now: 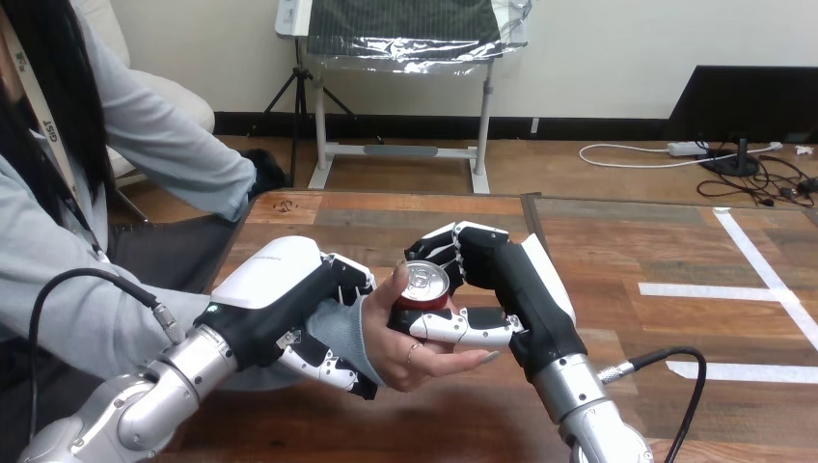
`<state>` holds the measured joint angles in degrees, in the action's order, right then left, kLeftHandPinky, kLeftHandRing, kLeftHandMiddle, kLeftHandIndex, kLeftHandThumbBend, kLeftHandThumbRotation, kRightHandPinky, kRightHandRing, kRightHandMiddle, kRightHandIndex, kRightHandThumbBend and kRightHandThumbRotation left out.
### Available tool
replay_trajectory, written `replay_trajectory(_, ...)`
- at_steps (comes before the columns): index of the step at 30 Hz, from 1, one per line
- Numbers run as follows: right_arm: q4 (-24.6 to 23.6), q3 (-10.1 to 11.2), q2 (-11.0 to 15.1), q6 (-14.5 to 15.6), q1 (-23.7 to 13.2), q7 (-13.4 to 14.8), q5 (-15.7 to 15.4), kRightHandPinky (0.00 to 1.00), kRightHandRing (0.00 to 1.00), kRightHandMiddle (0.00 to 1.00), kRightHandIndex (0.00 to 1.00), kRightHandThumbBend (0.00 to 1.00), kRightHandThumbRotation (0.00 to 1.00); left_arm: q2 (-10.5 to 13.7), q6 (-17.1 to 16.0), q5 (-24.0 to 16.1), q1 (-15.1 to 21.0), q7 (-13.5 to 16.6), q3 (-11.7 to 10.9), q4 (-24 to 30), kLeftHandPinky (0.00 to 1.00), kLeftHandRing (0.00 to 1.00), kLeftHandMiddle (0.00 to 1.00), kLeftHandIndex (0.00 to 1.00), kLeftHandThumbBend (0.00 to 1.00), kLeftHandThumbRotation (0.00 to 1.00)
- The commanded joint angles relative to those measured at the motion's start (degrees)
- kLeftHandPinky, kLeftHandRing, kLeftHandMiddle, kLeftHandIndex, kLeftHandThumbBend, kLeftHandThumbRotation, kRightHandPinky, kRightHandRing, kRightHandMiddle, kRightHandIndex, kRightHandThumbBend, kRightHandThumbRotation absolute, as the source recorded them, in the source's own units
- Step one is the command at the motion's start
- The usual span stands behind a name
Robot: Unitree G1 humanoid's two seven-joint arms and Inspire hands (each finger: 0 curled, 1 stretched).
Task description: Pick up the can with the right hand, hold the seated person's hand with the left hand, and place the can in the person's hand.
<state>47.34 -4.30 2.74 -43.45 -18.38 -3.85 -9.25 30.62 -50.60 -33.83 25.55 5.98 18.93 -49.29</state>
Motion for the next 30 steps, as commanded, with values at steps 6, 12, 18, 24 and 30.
replay_trajectory(6,-4.66,0.07,1.25,2.96,-3.93,0.5,-0.55,0.51,0.53,0.57,0.62,0.88,0.12,-1.43,-1.75,2.95,4.64,-0.48,-1.57,2.81,0.4,0.44,0.49,0.51,0.99,0.24)
replay_trajectory(12,-5.94,-0.3,1.68,4.43,-3.69,-0.09,-0.98,0.59,0.59,0.61,0.67,0.89,0.18,-0.85,-1.37,1.97,4.33,-0.43,-1.38,4.01,0.45,0.5,0.54,0.57,1.0,0.26)
replay_trajectory(18,-6.82,-0.58,2.07,5.72,-3.51,-0.96,-0.91,0.67,0.65,0.67,0.73,0.9,0.24,-0.54,-1.02,1.17,3.83,0.15,-1.33,5.06,0.53,0.58,0.62,0.64,1.0,0.29)
replay_trajectory(24,-7.18,-0.8,2.49,6.71,-3.5,-2.13,-0.64,0.72,0.71,0.72,0.79,0.92,0.31,-0.34,-0.53,1.34,3.2,-0.3,-1.41,6.07,0.61,0.65,0.68,0.71,1.0,0.31)
replay_trajectory(30,-7.72,-0.92,2.81,7.86,-3.4,-3.16,-0.5,0.77,0.76,0.76,0.84,0.94,0.37,-0.24,-0.17,2.17,2.5,-1.22,-1.58,7.25,0.66,0.7,0.73,0.75,1.0,0.31)
